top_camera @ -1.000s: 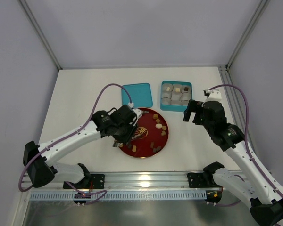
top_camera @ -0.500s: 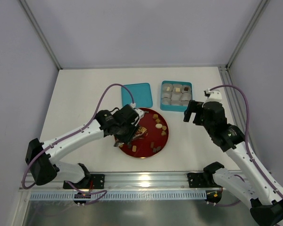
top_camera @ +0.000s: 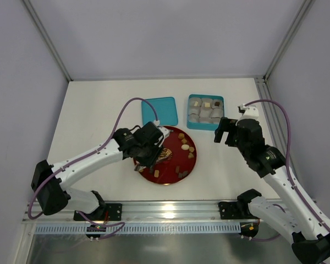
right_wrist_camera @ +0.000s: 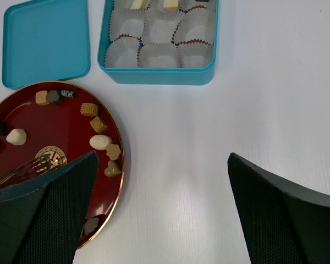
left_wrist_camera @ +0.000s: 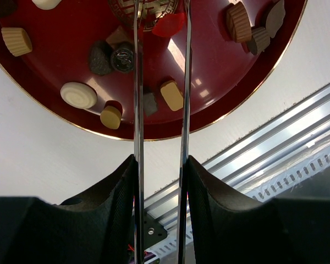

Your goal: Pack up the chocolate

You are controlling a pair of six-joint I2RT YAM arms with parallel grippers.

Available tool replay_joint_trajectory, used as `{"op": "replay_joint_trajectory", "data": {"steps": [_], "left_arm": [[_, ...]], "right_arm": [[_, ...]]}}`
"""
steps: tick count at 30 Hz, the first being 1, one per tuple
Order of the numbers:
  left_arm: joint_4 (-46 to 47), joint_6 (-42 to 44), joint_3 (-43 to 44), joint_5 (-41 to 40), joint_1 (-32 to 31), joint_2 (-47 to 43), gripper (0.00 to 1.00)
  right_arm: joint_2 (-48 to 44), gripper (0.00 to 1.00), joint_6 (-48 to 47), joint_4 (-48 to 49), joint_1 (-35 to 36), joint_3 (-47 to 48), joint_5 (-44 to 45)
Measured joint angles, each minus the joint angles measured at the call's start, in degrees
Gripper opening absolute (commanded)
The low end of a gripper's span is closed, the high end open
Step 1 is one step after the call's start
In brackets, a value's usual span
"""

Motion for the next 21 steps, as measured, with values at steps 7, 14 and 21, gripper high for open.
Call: {"op": "replay_joint_trajectory", "data": {"steps": [7, 14, 21], "left_arm": [[-0.2, 0.0, 0.0, 0.0, 0.0, 0.0, 0.4], [-1.1, 0.0, 0.0, 0.0, 0.0, -0.1, 0.4], [-2.6, 0.2, 0.0, 0.1, 0.0, -1.3, 0.4]], "right_arm": [[-0.5, 1.0, 0.0, 0.0, 0.0, -0.1, 0.1], [-0.7, 1.0, 0.0, 0.0, 0.0, -0.1, 0.1], [-1.1, 1.0, 0.2, -0.1, 0.0, -0.2, 0.2]]}}
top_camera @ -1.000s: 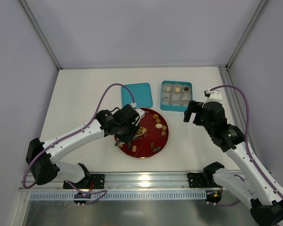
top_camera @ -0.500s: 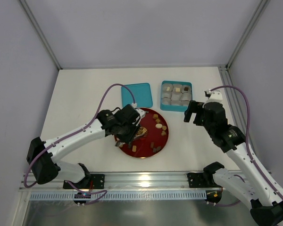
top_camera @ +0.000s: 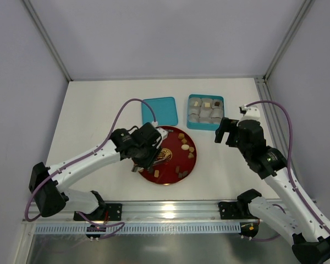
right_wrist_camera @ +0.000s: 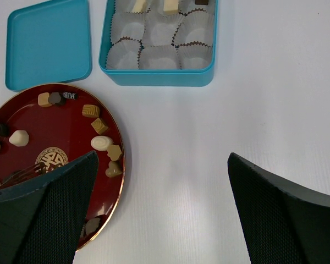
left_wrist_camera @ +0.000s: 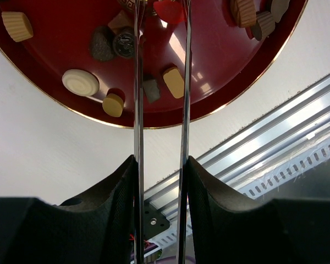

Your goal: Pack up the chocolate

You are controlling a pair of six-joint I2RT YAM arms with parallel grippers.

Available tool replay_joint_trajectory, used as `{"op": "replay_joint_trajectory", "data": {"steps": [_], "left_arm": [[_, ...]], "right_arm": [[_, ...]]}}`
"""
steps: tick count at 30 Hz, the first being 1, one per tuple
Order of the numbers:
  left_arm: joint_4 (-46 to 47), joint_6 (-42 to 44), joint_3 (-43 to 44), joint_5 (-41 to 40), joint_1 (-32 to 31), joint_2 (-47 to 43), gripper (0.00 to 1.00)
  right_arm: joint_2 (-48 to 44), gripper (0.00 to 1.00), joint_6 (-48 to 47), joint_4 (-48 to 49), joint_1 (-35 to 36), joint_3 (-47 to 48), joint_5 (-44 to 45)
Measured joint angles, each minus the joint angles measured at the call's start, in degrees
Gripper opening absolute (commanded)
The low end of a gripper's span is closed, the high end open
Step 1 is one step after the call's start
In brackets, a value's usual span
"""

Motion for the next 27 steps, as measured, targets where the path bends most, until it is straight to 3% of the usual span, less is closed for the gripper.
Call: {"op": "replay_joint_trajectory", "data": {"steps": [27], "left_arm": [[-3.2, 1.4, 0.0, 2.0, 0.0, -0.2, 0.39]], "right_arm": [[0.0, 1.0, 0.0, -0.3, 0.0, 0.0, 0.0]]}}
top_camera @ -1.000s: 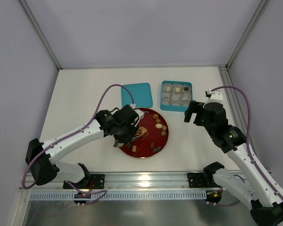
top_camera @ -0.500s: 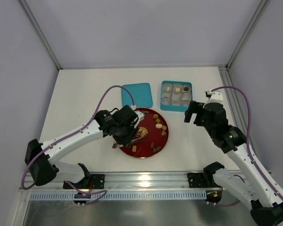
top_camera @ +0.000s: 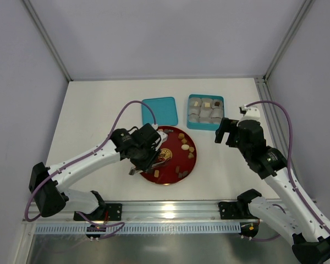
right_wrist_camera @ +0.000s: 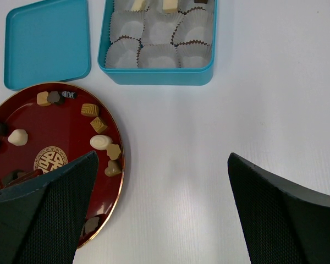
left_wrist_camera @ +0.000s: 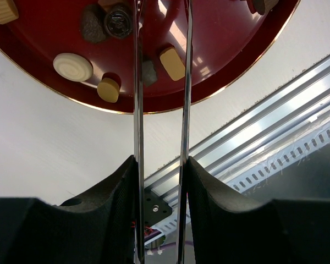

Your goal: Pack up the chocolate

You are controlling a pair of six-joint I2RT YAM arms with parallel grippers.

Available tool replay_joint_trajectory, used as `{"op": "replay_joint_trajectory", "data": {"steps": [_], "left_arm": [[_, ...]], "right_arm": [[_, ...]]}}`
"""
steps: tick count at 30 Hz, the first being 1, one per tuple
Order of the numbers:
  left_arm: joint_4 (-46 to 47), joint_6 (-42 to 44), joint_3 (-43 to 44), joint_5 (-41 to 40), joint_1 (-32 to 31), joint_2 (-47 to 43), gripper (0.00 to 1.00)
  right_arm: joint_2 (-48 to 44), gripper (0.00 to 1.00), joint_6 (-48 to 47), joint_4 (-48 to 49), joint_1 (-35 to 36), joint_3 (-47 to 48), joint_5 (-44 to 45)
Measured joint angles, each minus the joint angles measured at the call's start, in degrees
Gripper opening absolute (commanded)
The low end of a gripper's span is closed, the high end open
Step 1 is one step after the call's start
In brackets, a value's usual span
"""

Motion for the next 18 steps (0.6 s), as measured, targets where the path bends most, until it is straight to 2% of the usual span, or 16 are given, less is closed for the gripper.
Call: {"op": "replay_joint_trajectory", "data": {"steps": [18], "left_arm": [[-0.6, 0.0, 0.8, 0.0, 0.0, 0.0, 0.35]], "right_arm": [[0.5, 1.0, 0.0, 0.0, 0.0, 0.0, 0.0]]}}
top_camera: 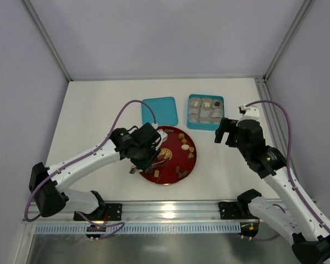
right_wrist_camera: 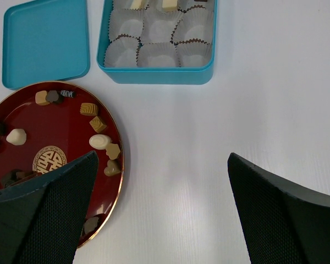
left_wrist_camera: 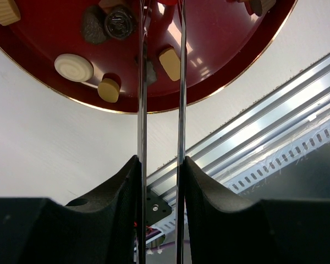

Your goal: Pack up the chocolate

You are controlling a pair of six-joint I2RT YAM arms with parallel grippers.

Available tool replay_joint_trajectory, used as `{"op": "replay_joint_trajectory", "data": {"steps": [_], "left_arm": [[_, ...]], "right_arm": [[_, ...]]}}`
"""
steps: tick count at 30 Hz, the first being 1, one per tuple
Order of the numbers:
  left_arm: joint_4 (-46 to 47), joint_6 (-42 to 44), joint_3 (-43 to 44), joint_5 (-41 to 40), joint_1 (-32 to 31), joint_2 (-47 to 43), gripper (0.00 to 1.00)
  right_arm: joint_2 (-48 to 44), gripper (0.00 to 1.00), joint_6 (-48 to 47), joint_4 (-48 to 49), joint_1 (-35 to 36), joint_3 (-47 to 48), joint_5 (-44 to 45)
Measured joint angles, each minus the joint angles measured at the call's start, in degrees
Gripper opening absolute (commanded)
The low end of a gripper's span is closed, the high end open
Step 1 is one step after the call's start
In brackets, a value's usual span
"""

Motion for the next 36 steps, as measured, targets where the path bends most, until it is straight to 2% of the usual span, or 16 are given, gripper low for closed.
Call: {"op": "replay_joint_trajectory", "data": {"steps": [21, 27, 36], "left_arm": [[-1.0, -0.1, 1.1, -1.3, -0.2, 1.9, 0.32], [-1.0, -0.2, 1.8, -1.7, -0.3, 1.9, 0.23], [-0.9, -0.2, 4.2, -2.3, -0.3, 2.3, 0.19]], "right_arm": [[0.0, 1.0, 0.0, 0.0, 0.0, -0.6, 0.0], [0.0, 1.0, 0.0, 0.0, 0.0, -0.6, 0.0], [0.0, 1.0, 0.0, 0.0, 0.0, -0.6, 0.0]]}}
